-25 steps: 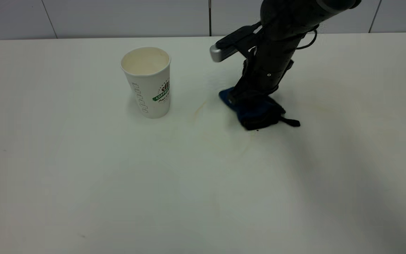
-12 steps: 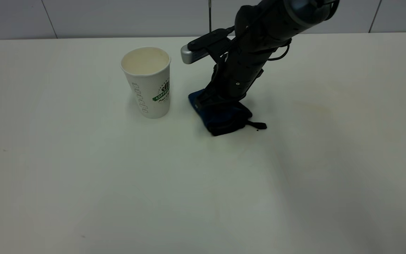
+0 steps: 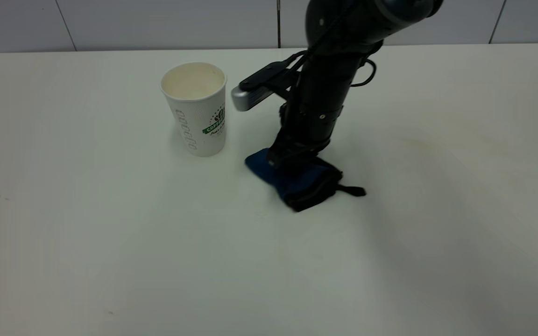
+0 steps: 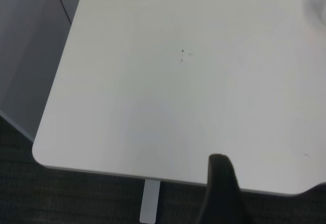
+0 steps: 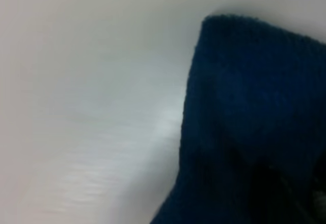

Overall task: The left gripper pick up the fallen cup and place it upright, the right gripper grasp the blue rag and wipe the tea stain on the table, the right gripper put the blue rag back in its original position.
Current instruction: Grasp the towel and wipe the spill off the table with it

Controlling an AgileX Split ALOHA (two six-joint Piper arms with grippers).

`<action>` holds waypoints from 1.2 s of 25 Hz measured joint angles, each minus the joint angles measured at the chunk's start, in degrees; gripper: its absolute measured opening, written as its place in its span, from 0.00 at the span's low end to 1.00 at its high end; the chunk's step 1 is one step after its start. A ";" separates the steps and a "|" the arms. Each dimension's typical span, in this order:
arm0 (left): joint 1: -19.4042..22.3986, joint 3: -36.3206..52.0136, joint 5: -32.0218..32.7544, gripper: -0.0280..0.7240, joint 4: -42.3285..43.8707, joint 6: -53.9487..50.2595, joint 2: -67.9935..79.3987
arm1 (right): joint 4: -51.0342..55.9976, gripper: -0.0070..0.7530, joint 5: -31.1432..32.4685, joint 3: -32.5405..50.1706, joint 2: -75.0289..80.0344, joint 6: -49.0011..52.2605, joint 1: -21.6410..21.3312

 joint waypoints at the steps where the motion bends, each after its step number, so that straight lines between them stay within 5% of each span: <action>1: 0.00 0.00 0.00 0.76 0.00 0.00 0.00 | -1.60 0.11 -1.00 0.00 -0.02 2.47 -1.60; 6: 0.00 0.00 0.00 0.76 0.00 0.00 0.00 | -8.41 0.11 -4.76 0.00 -0.02 12.90 -12.72; 11: 0.00 0.00 0.00 0.76 0.00 0.00 0.00 | -11.14 0.11 1.78 -0.11 -0.35 16.10 -21.31; 21: 0.00 0.00 0.00 0.76 0.00 0.00 0.00 | -12.02 0.14 6.76 -0.11 -0.67 17.84 -24.19; 24: 0.00 0.00 0.00 0.76 0.00 0.00 0.00 | -12.45 0.26 7.13 -0.11 -1.14 19.54 -24.13; 30: 0.00 0.00 0.00 0.76 0.00 0.00 0.00 | -10.66 0.82 15.14 0.68 -6.62 20.49 -24.13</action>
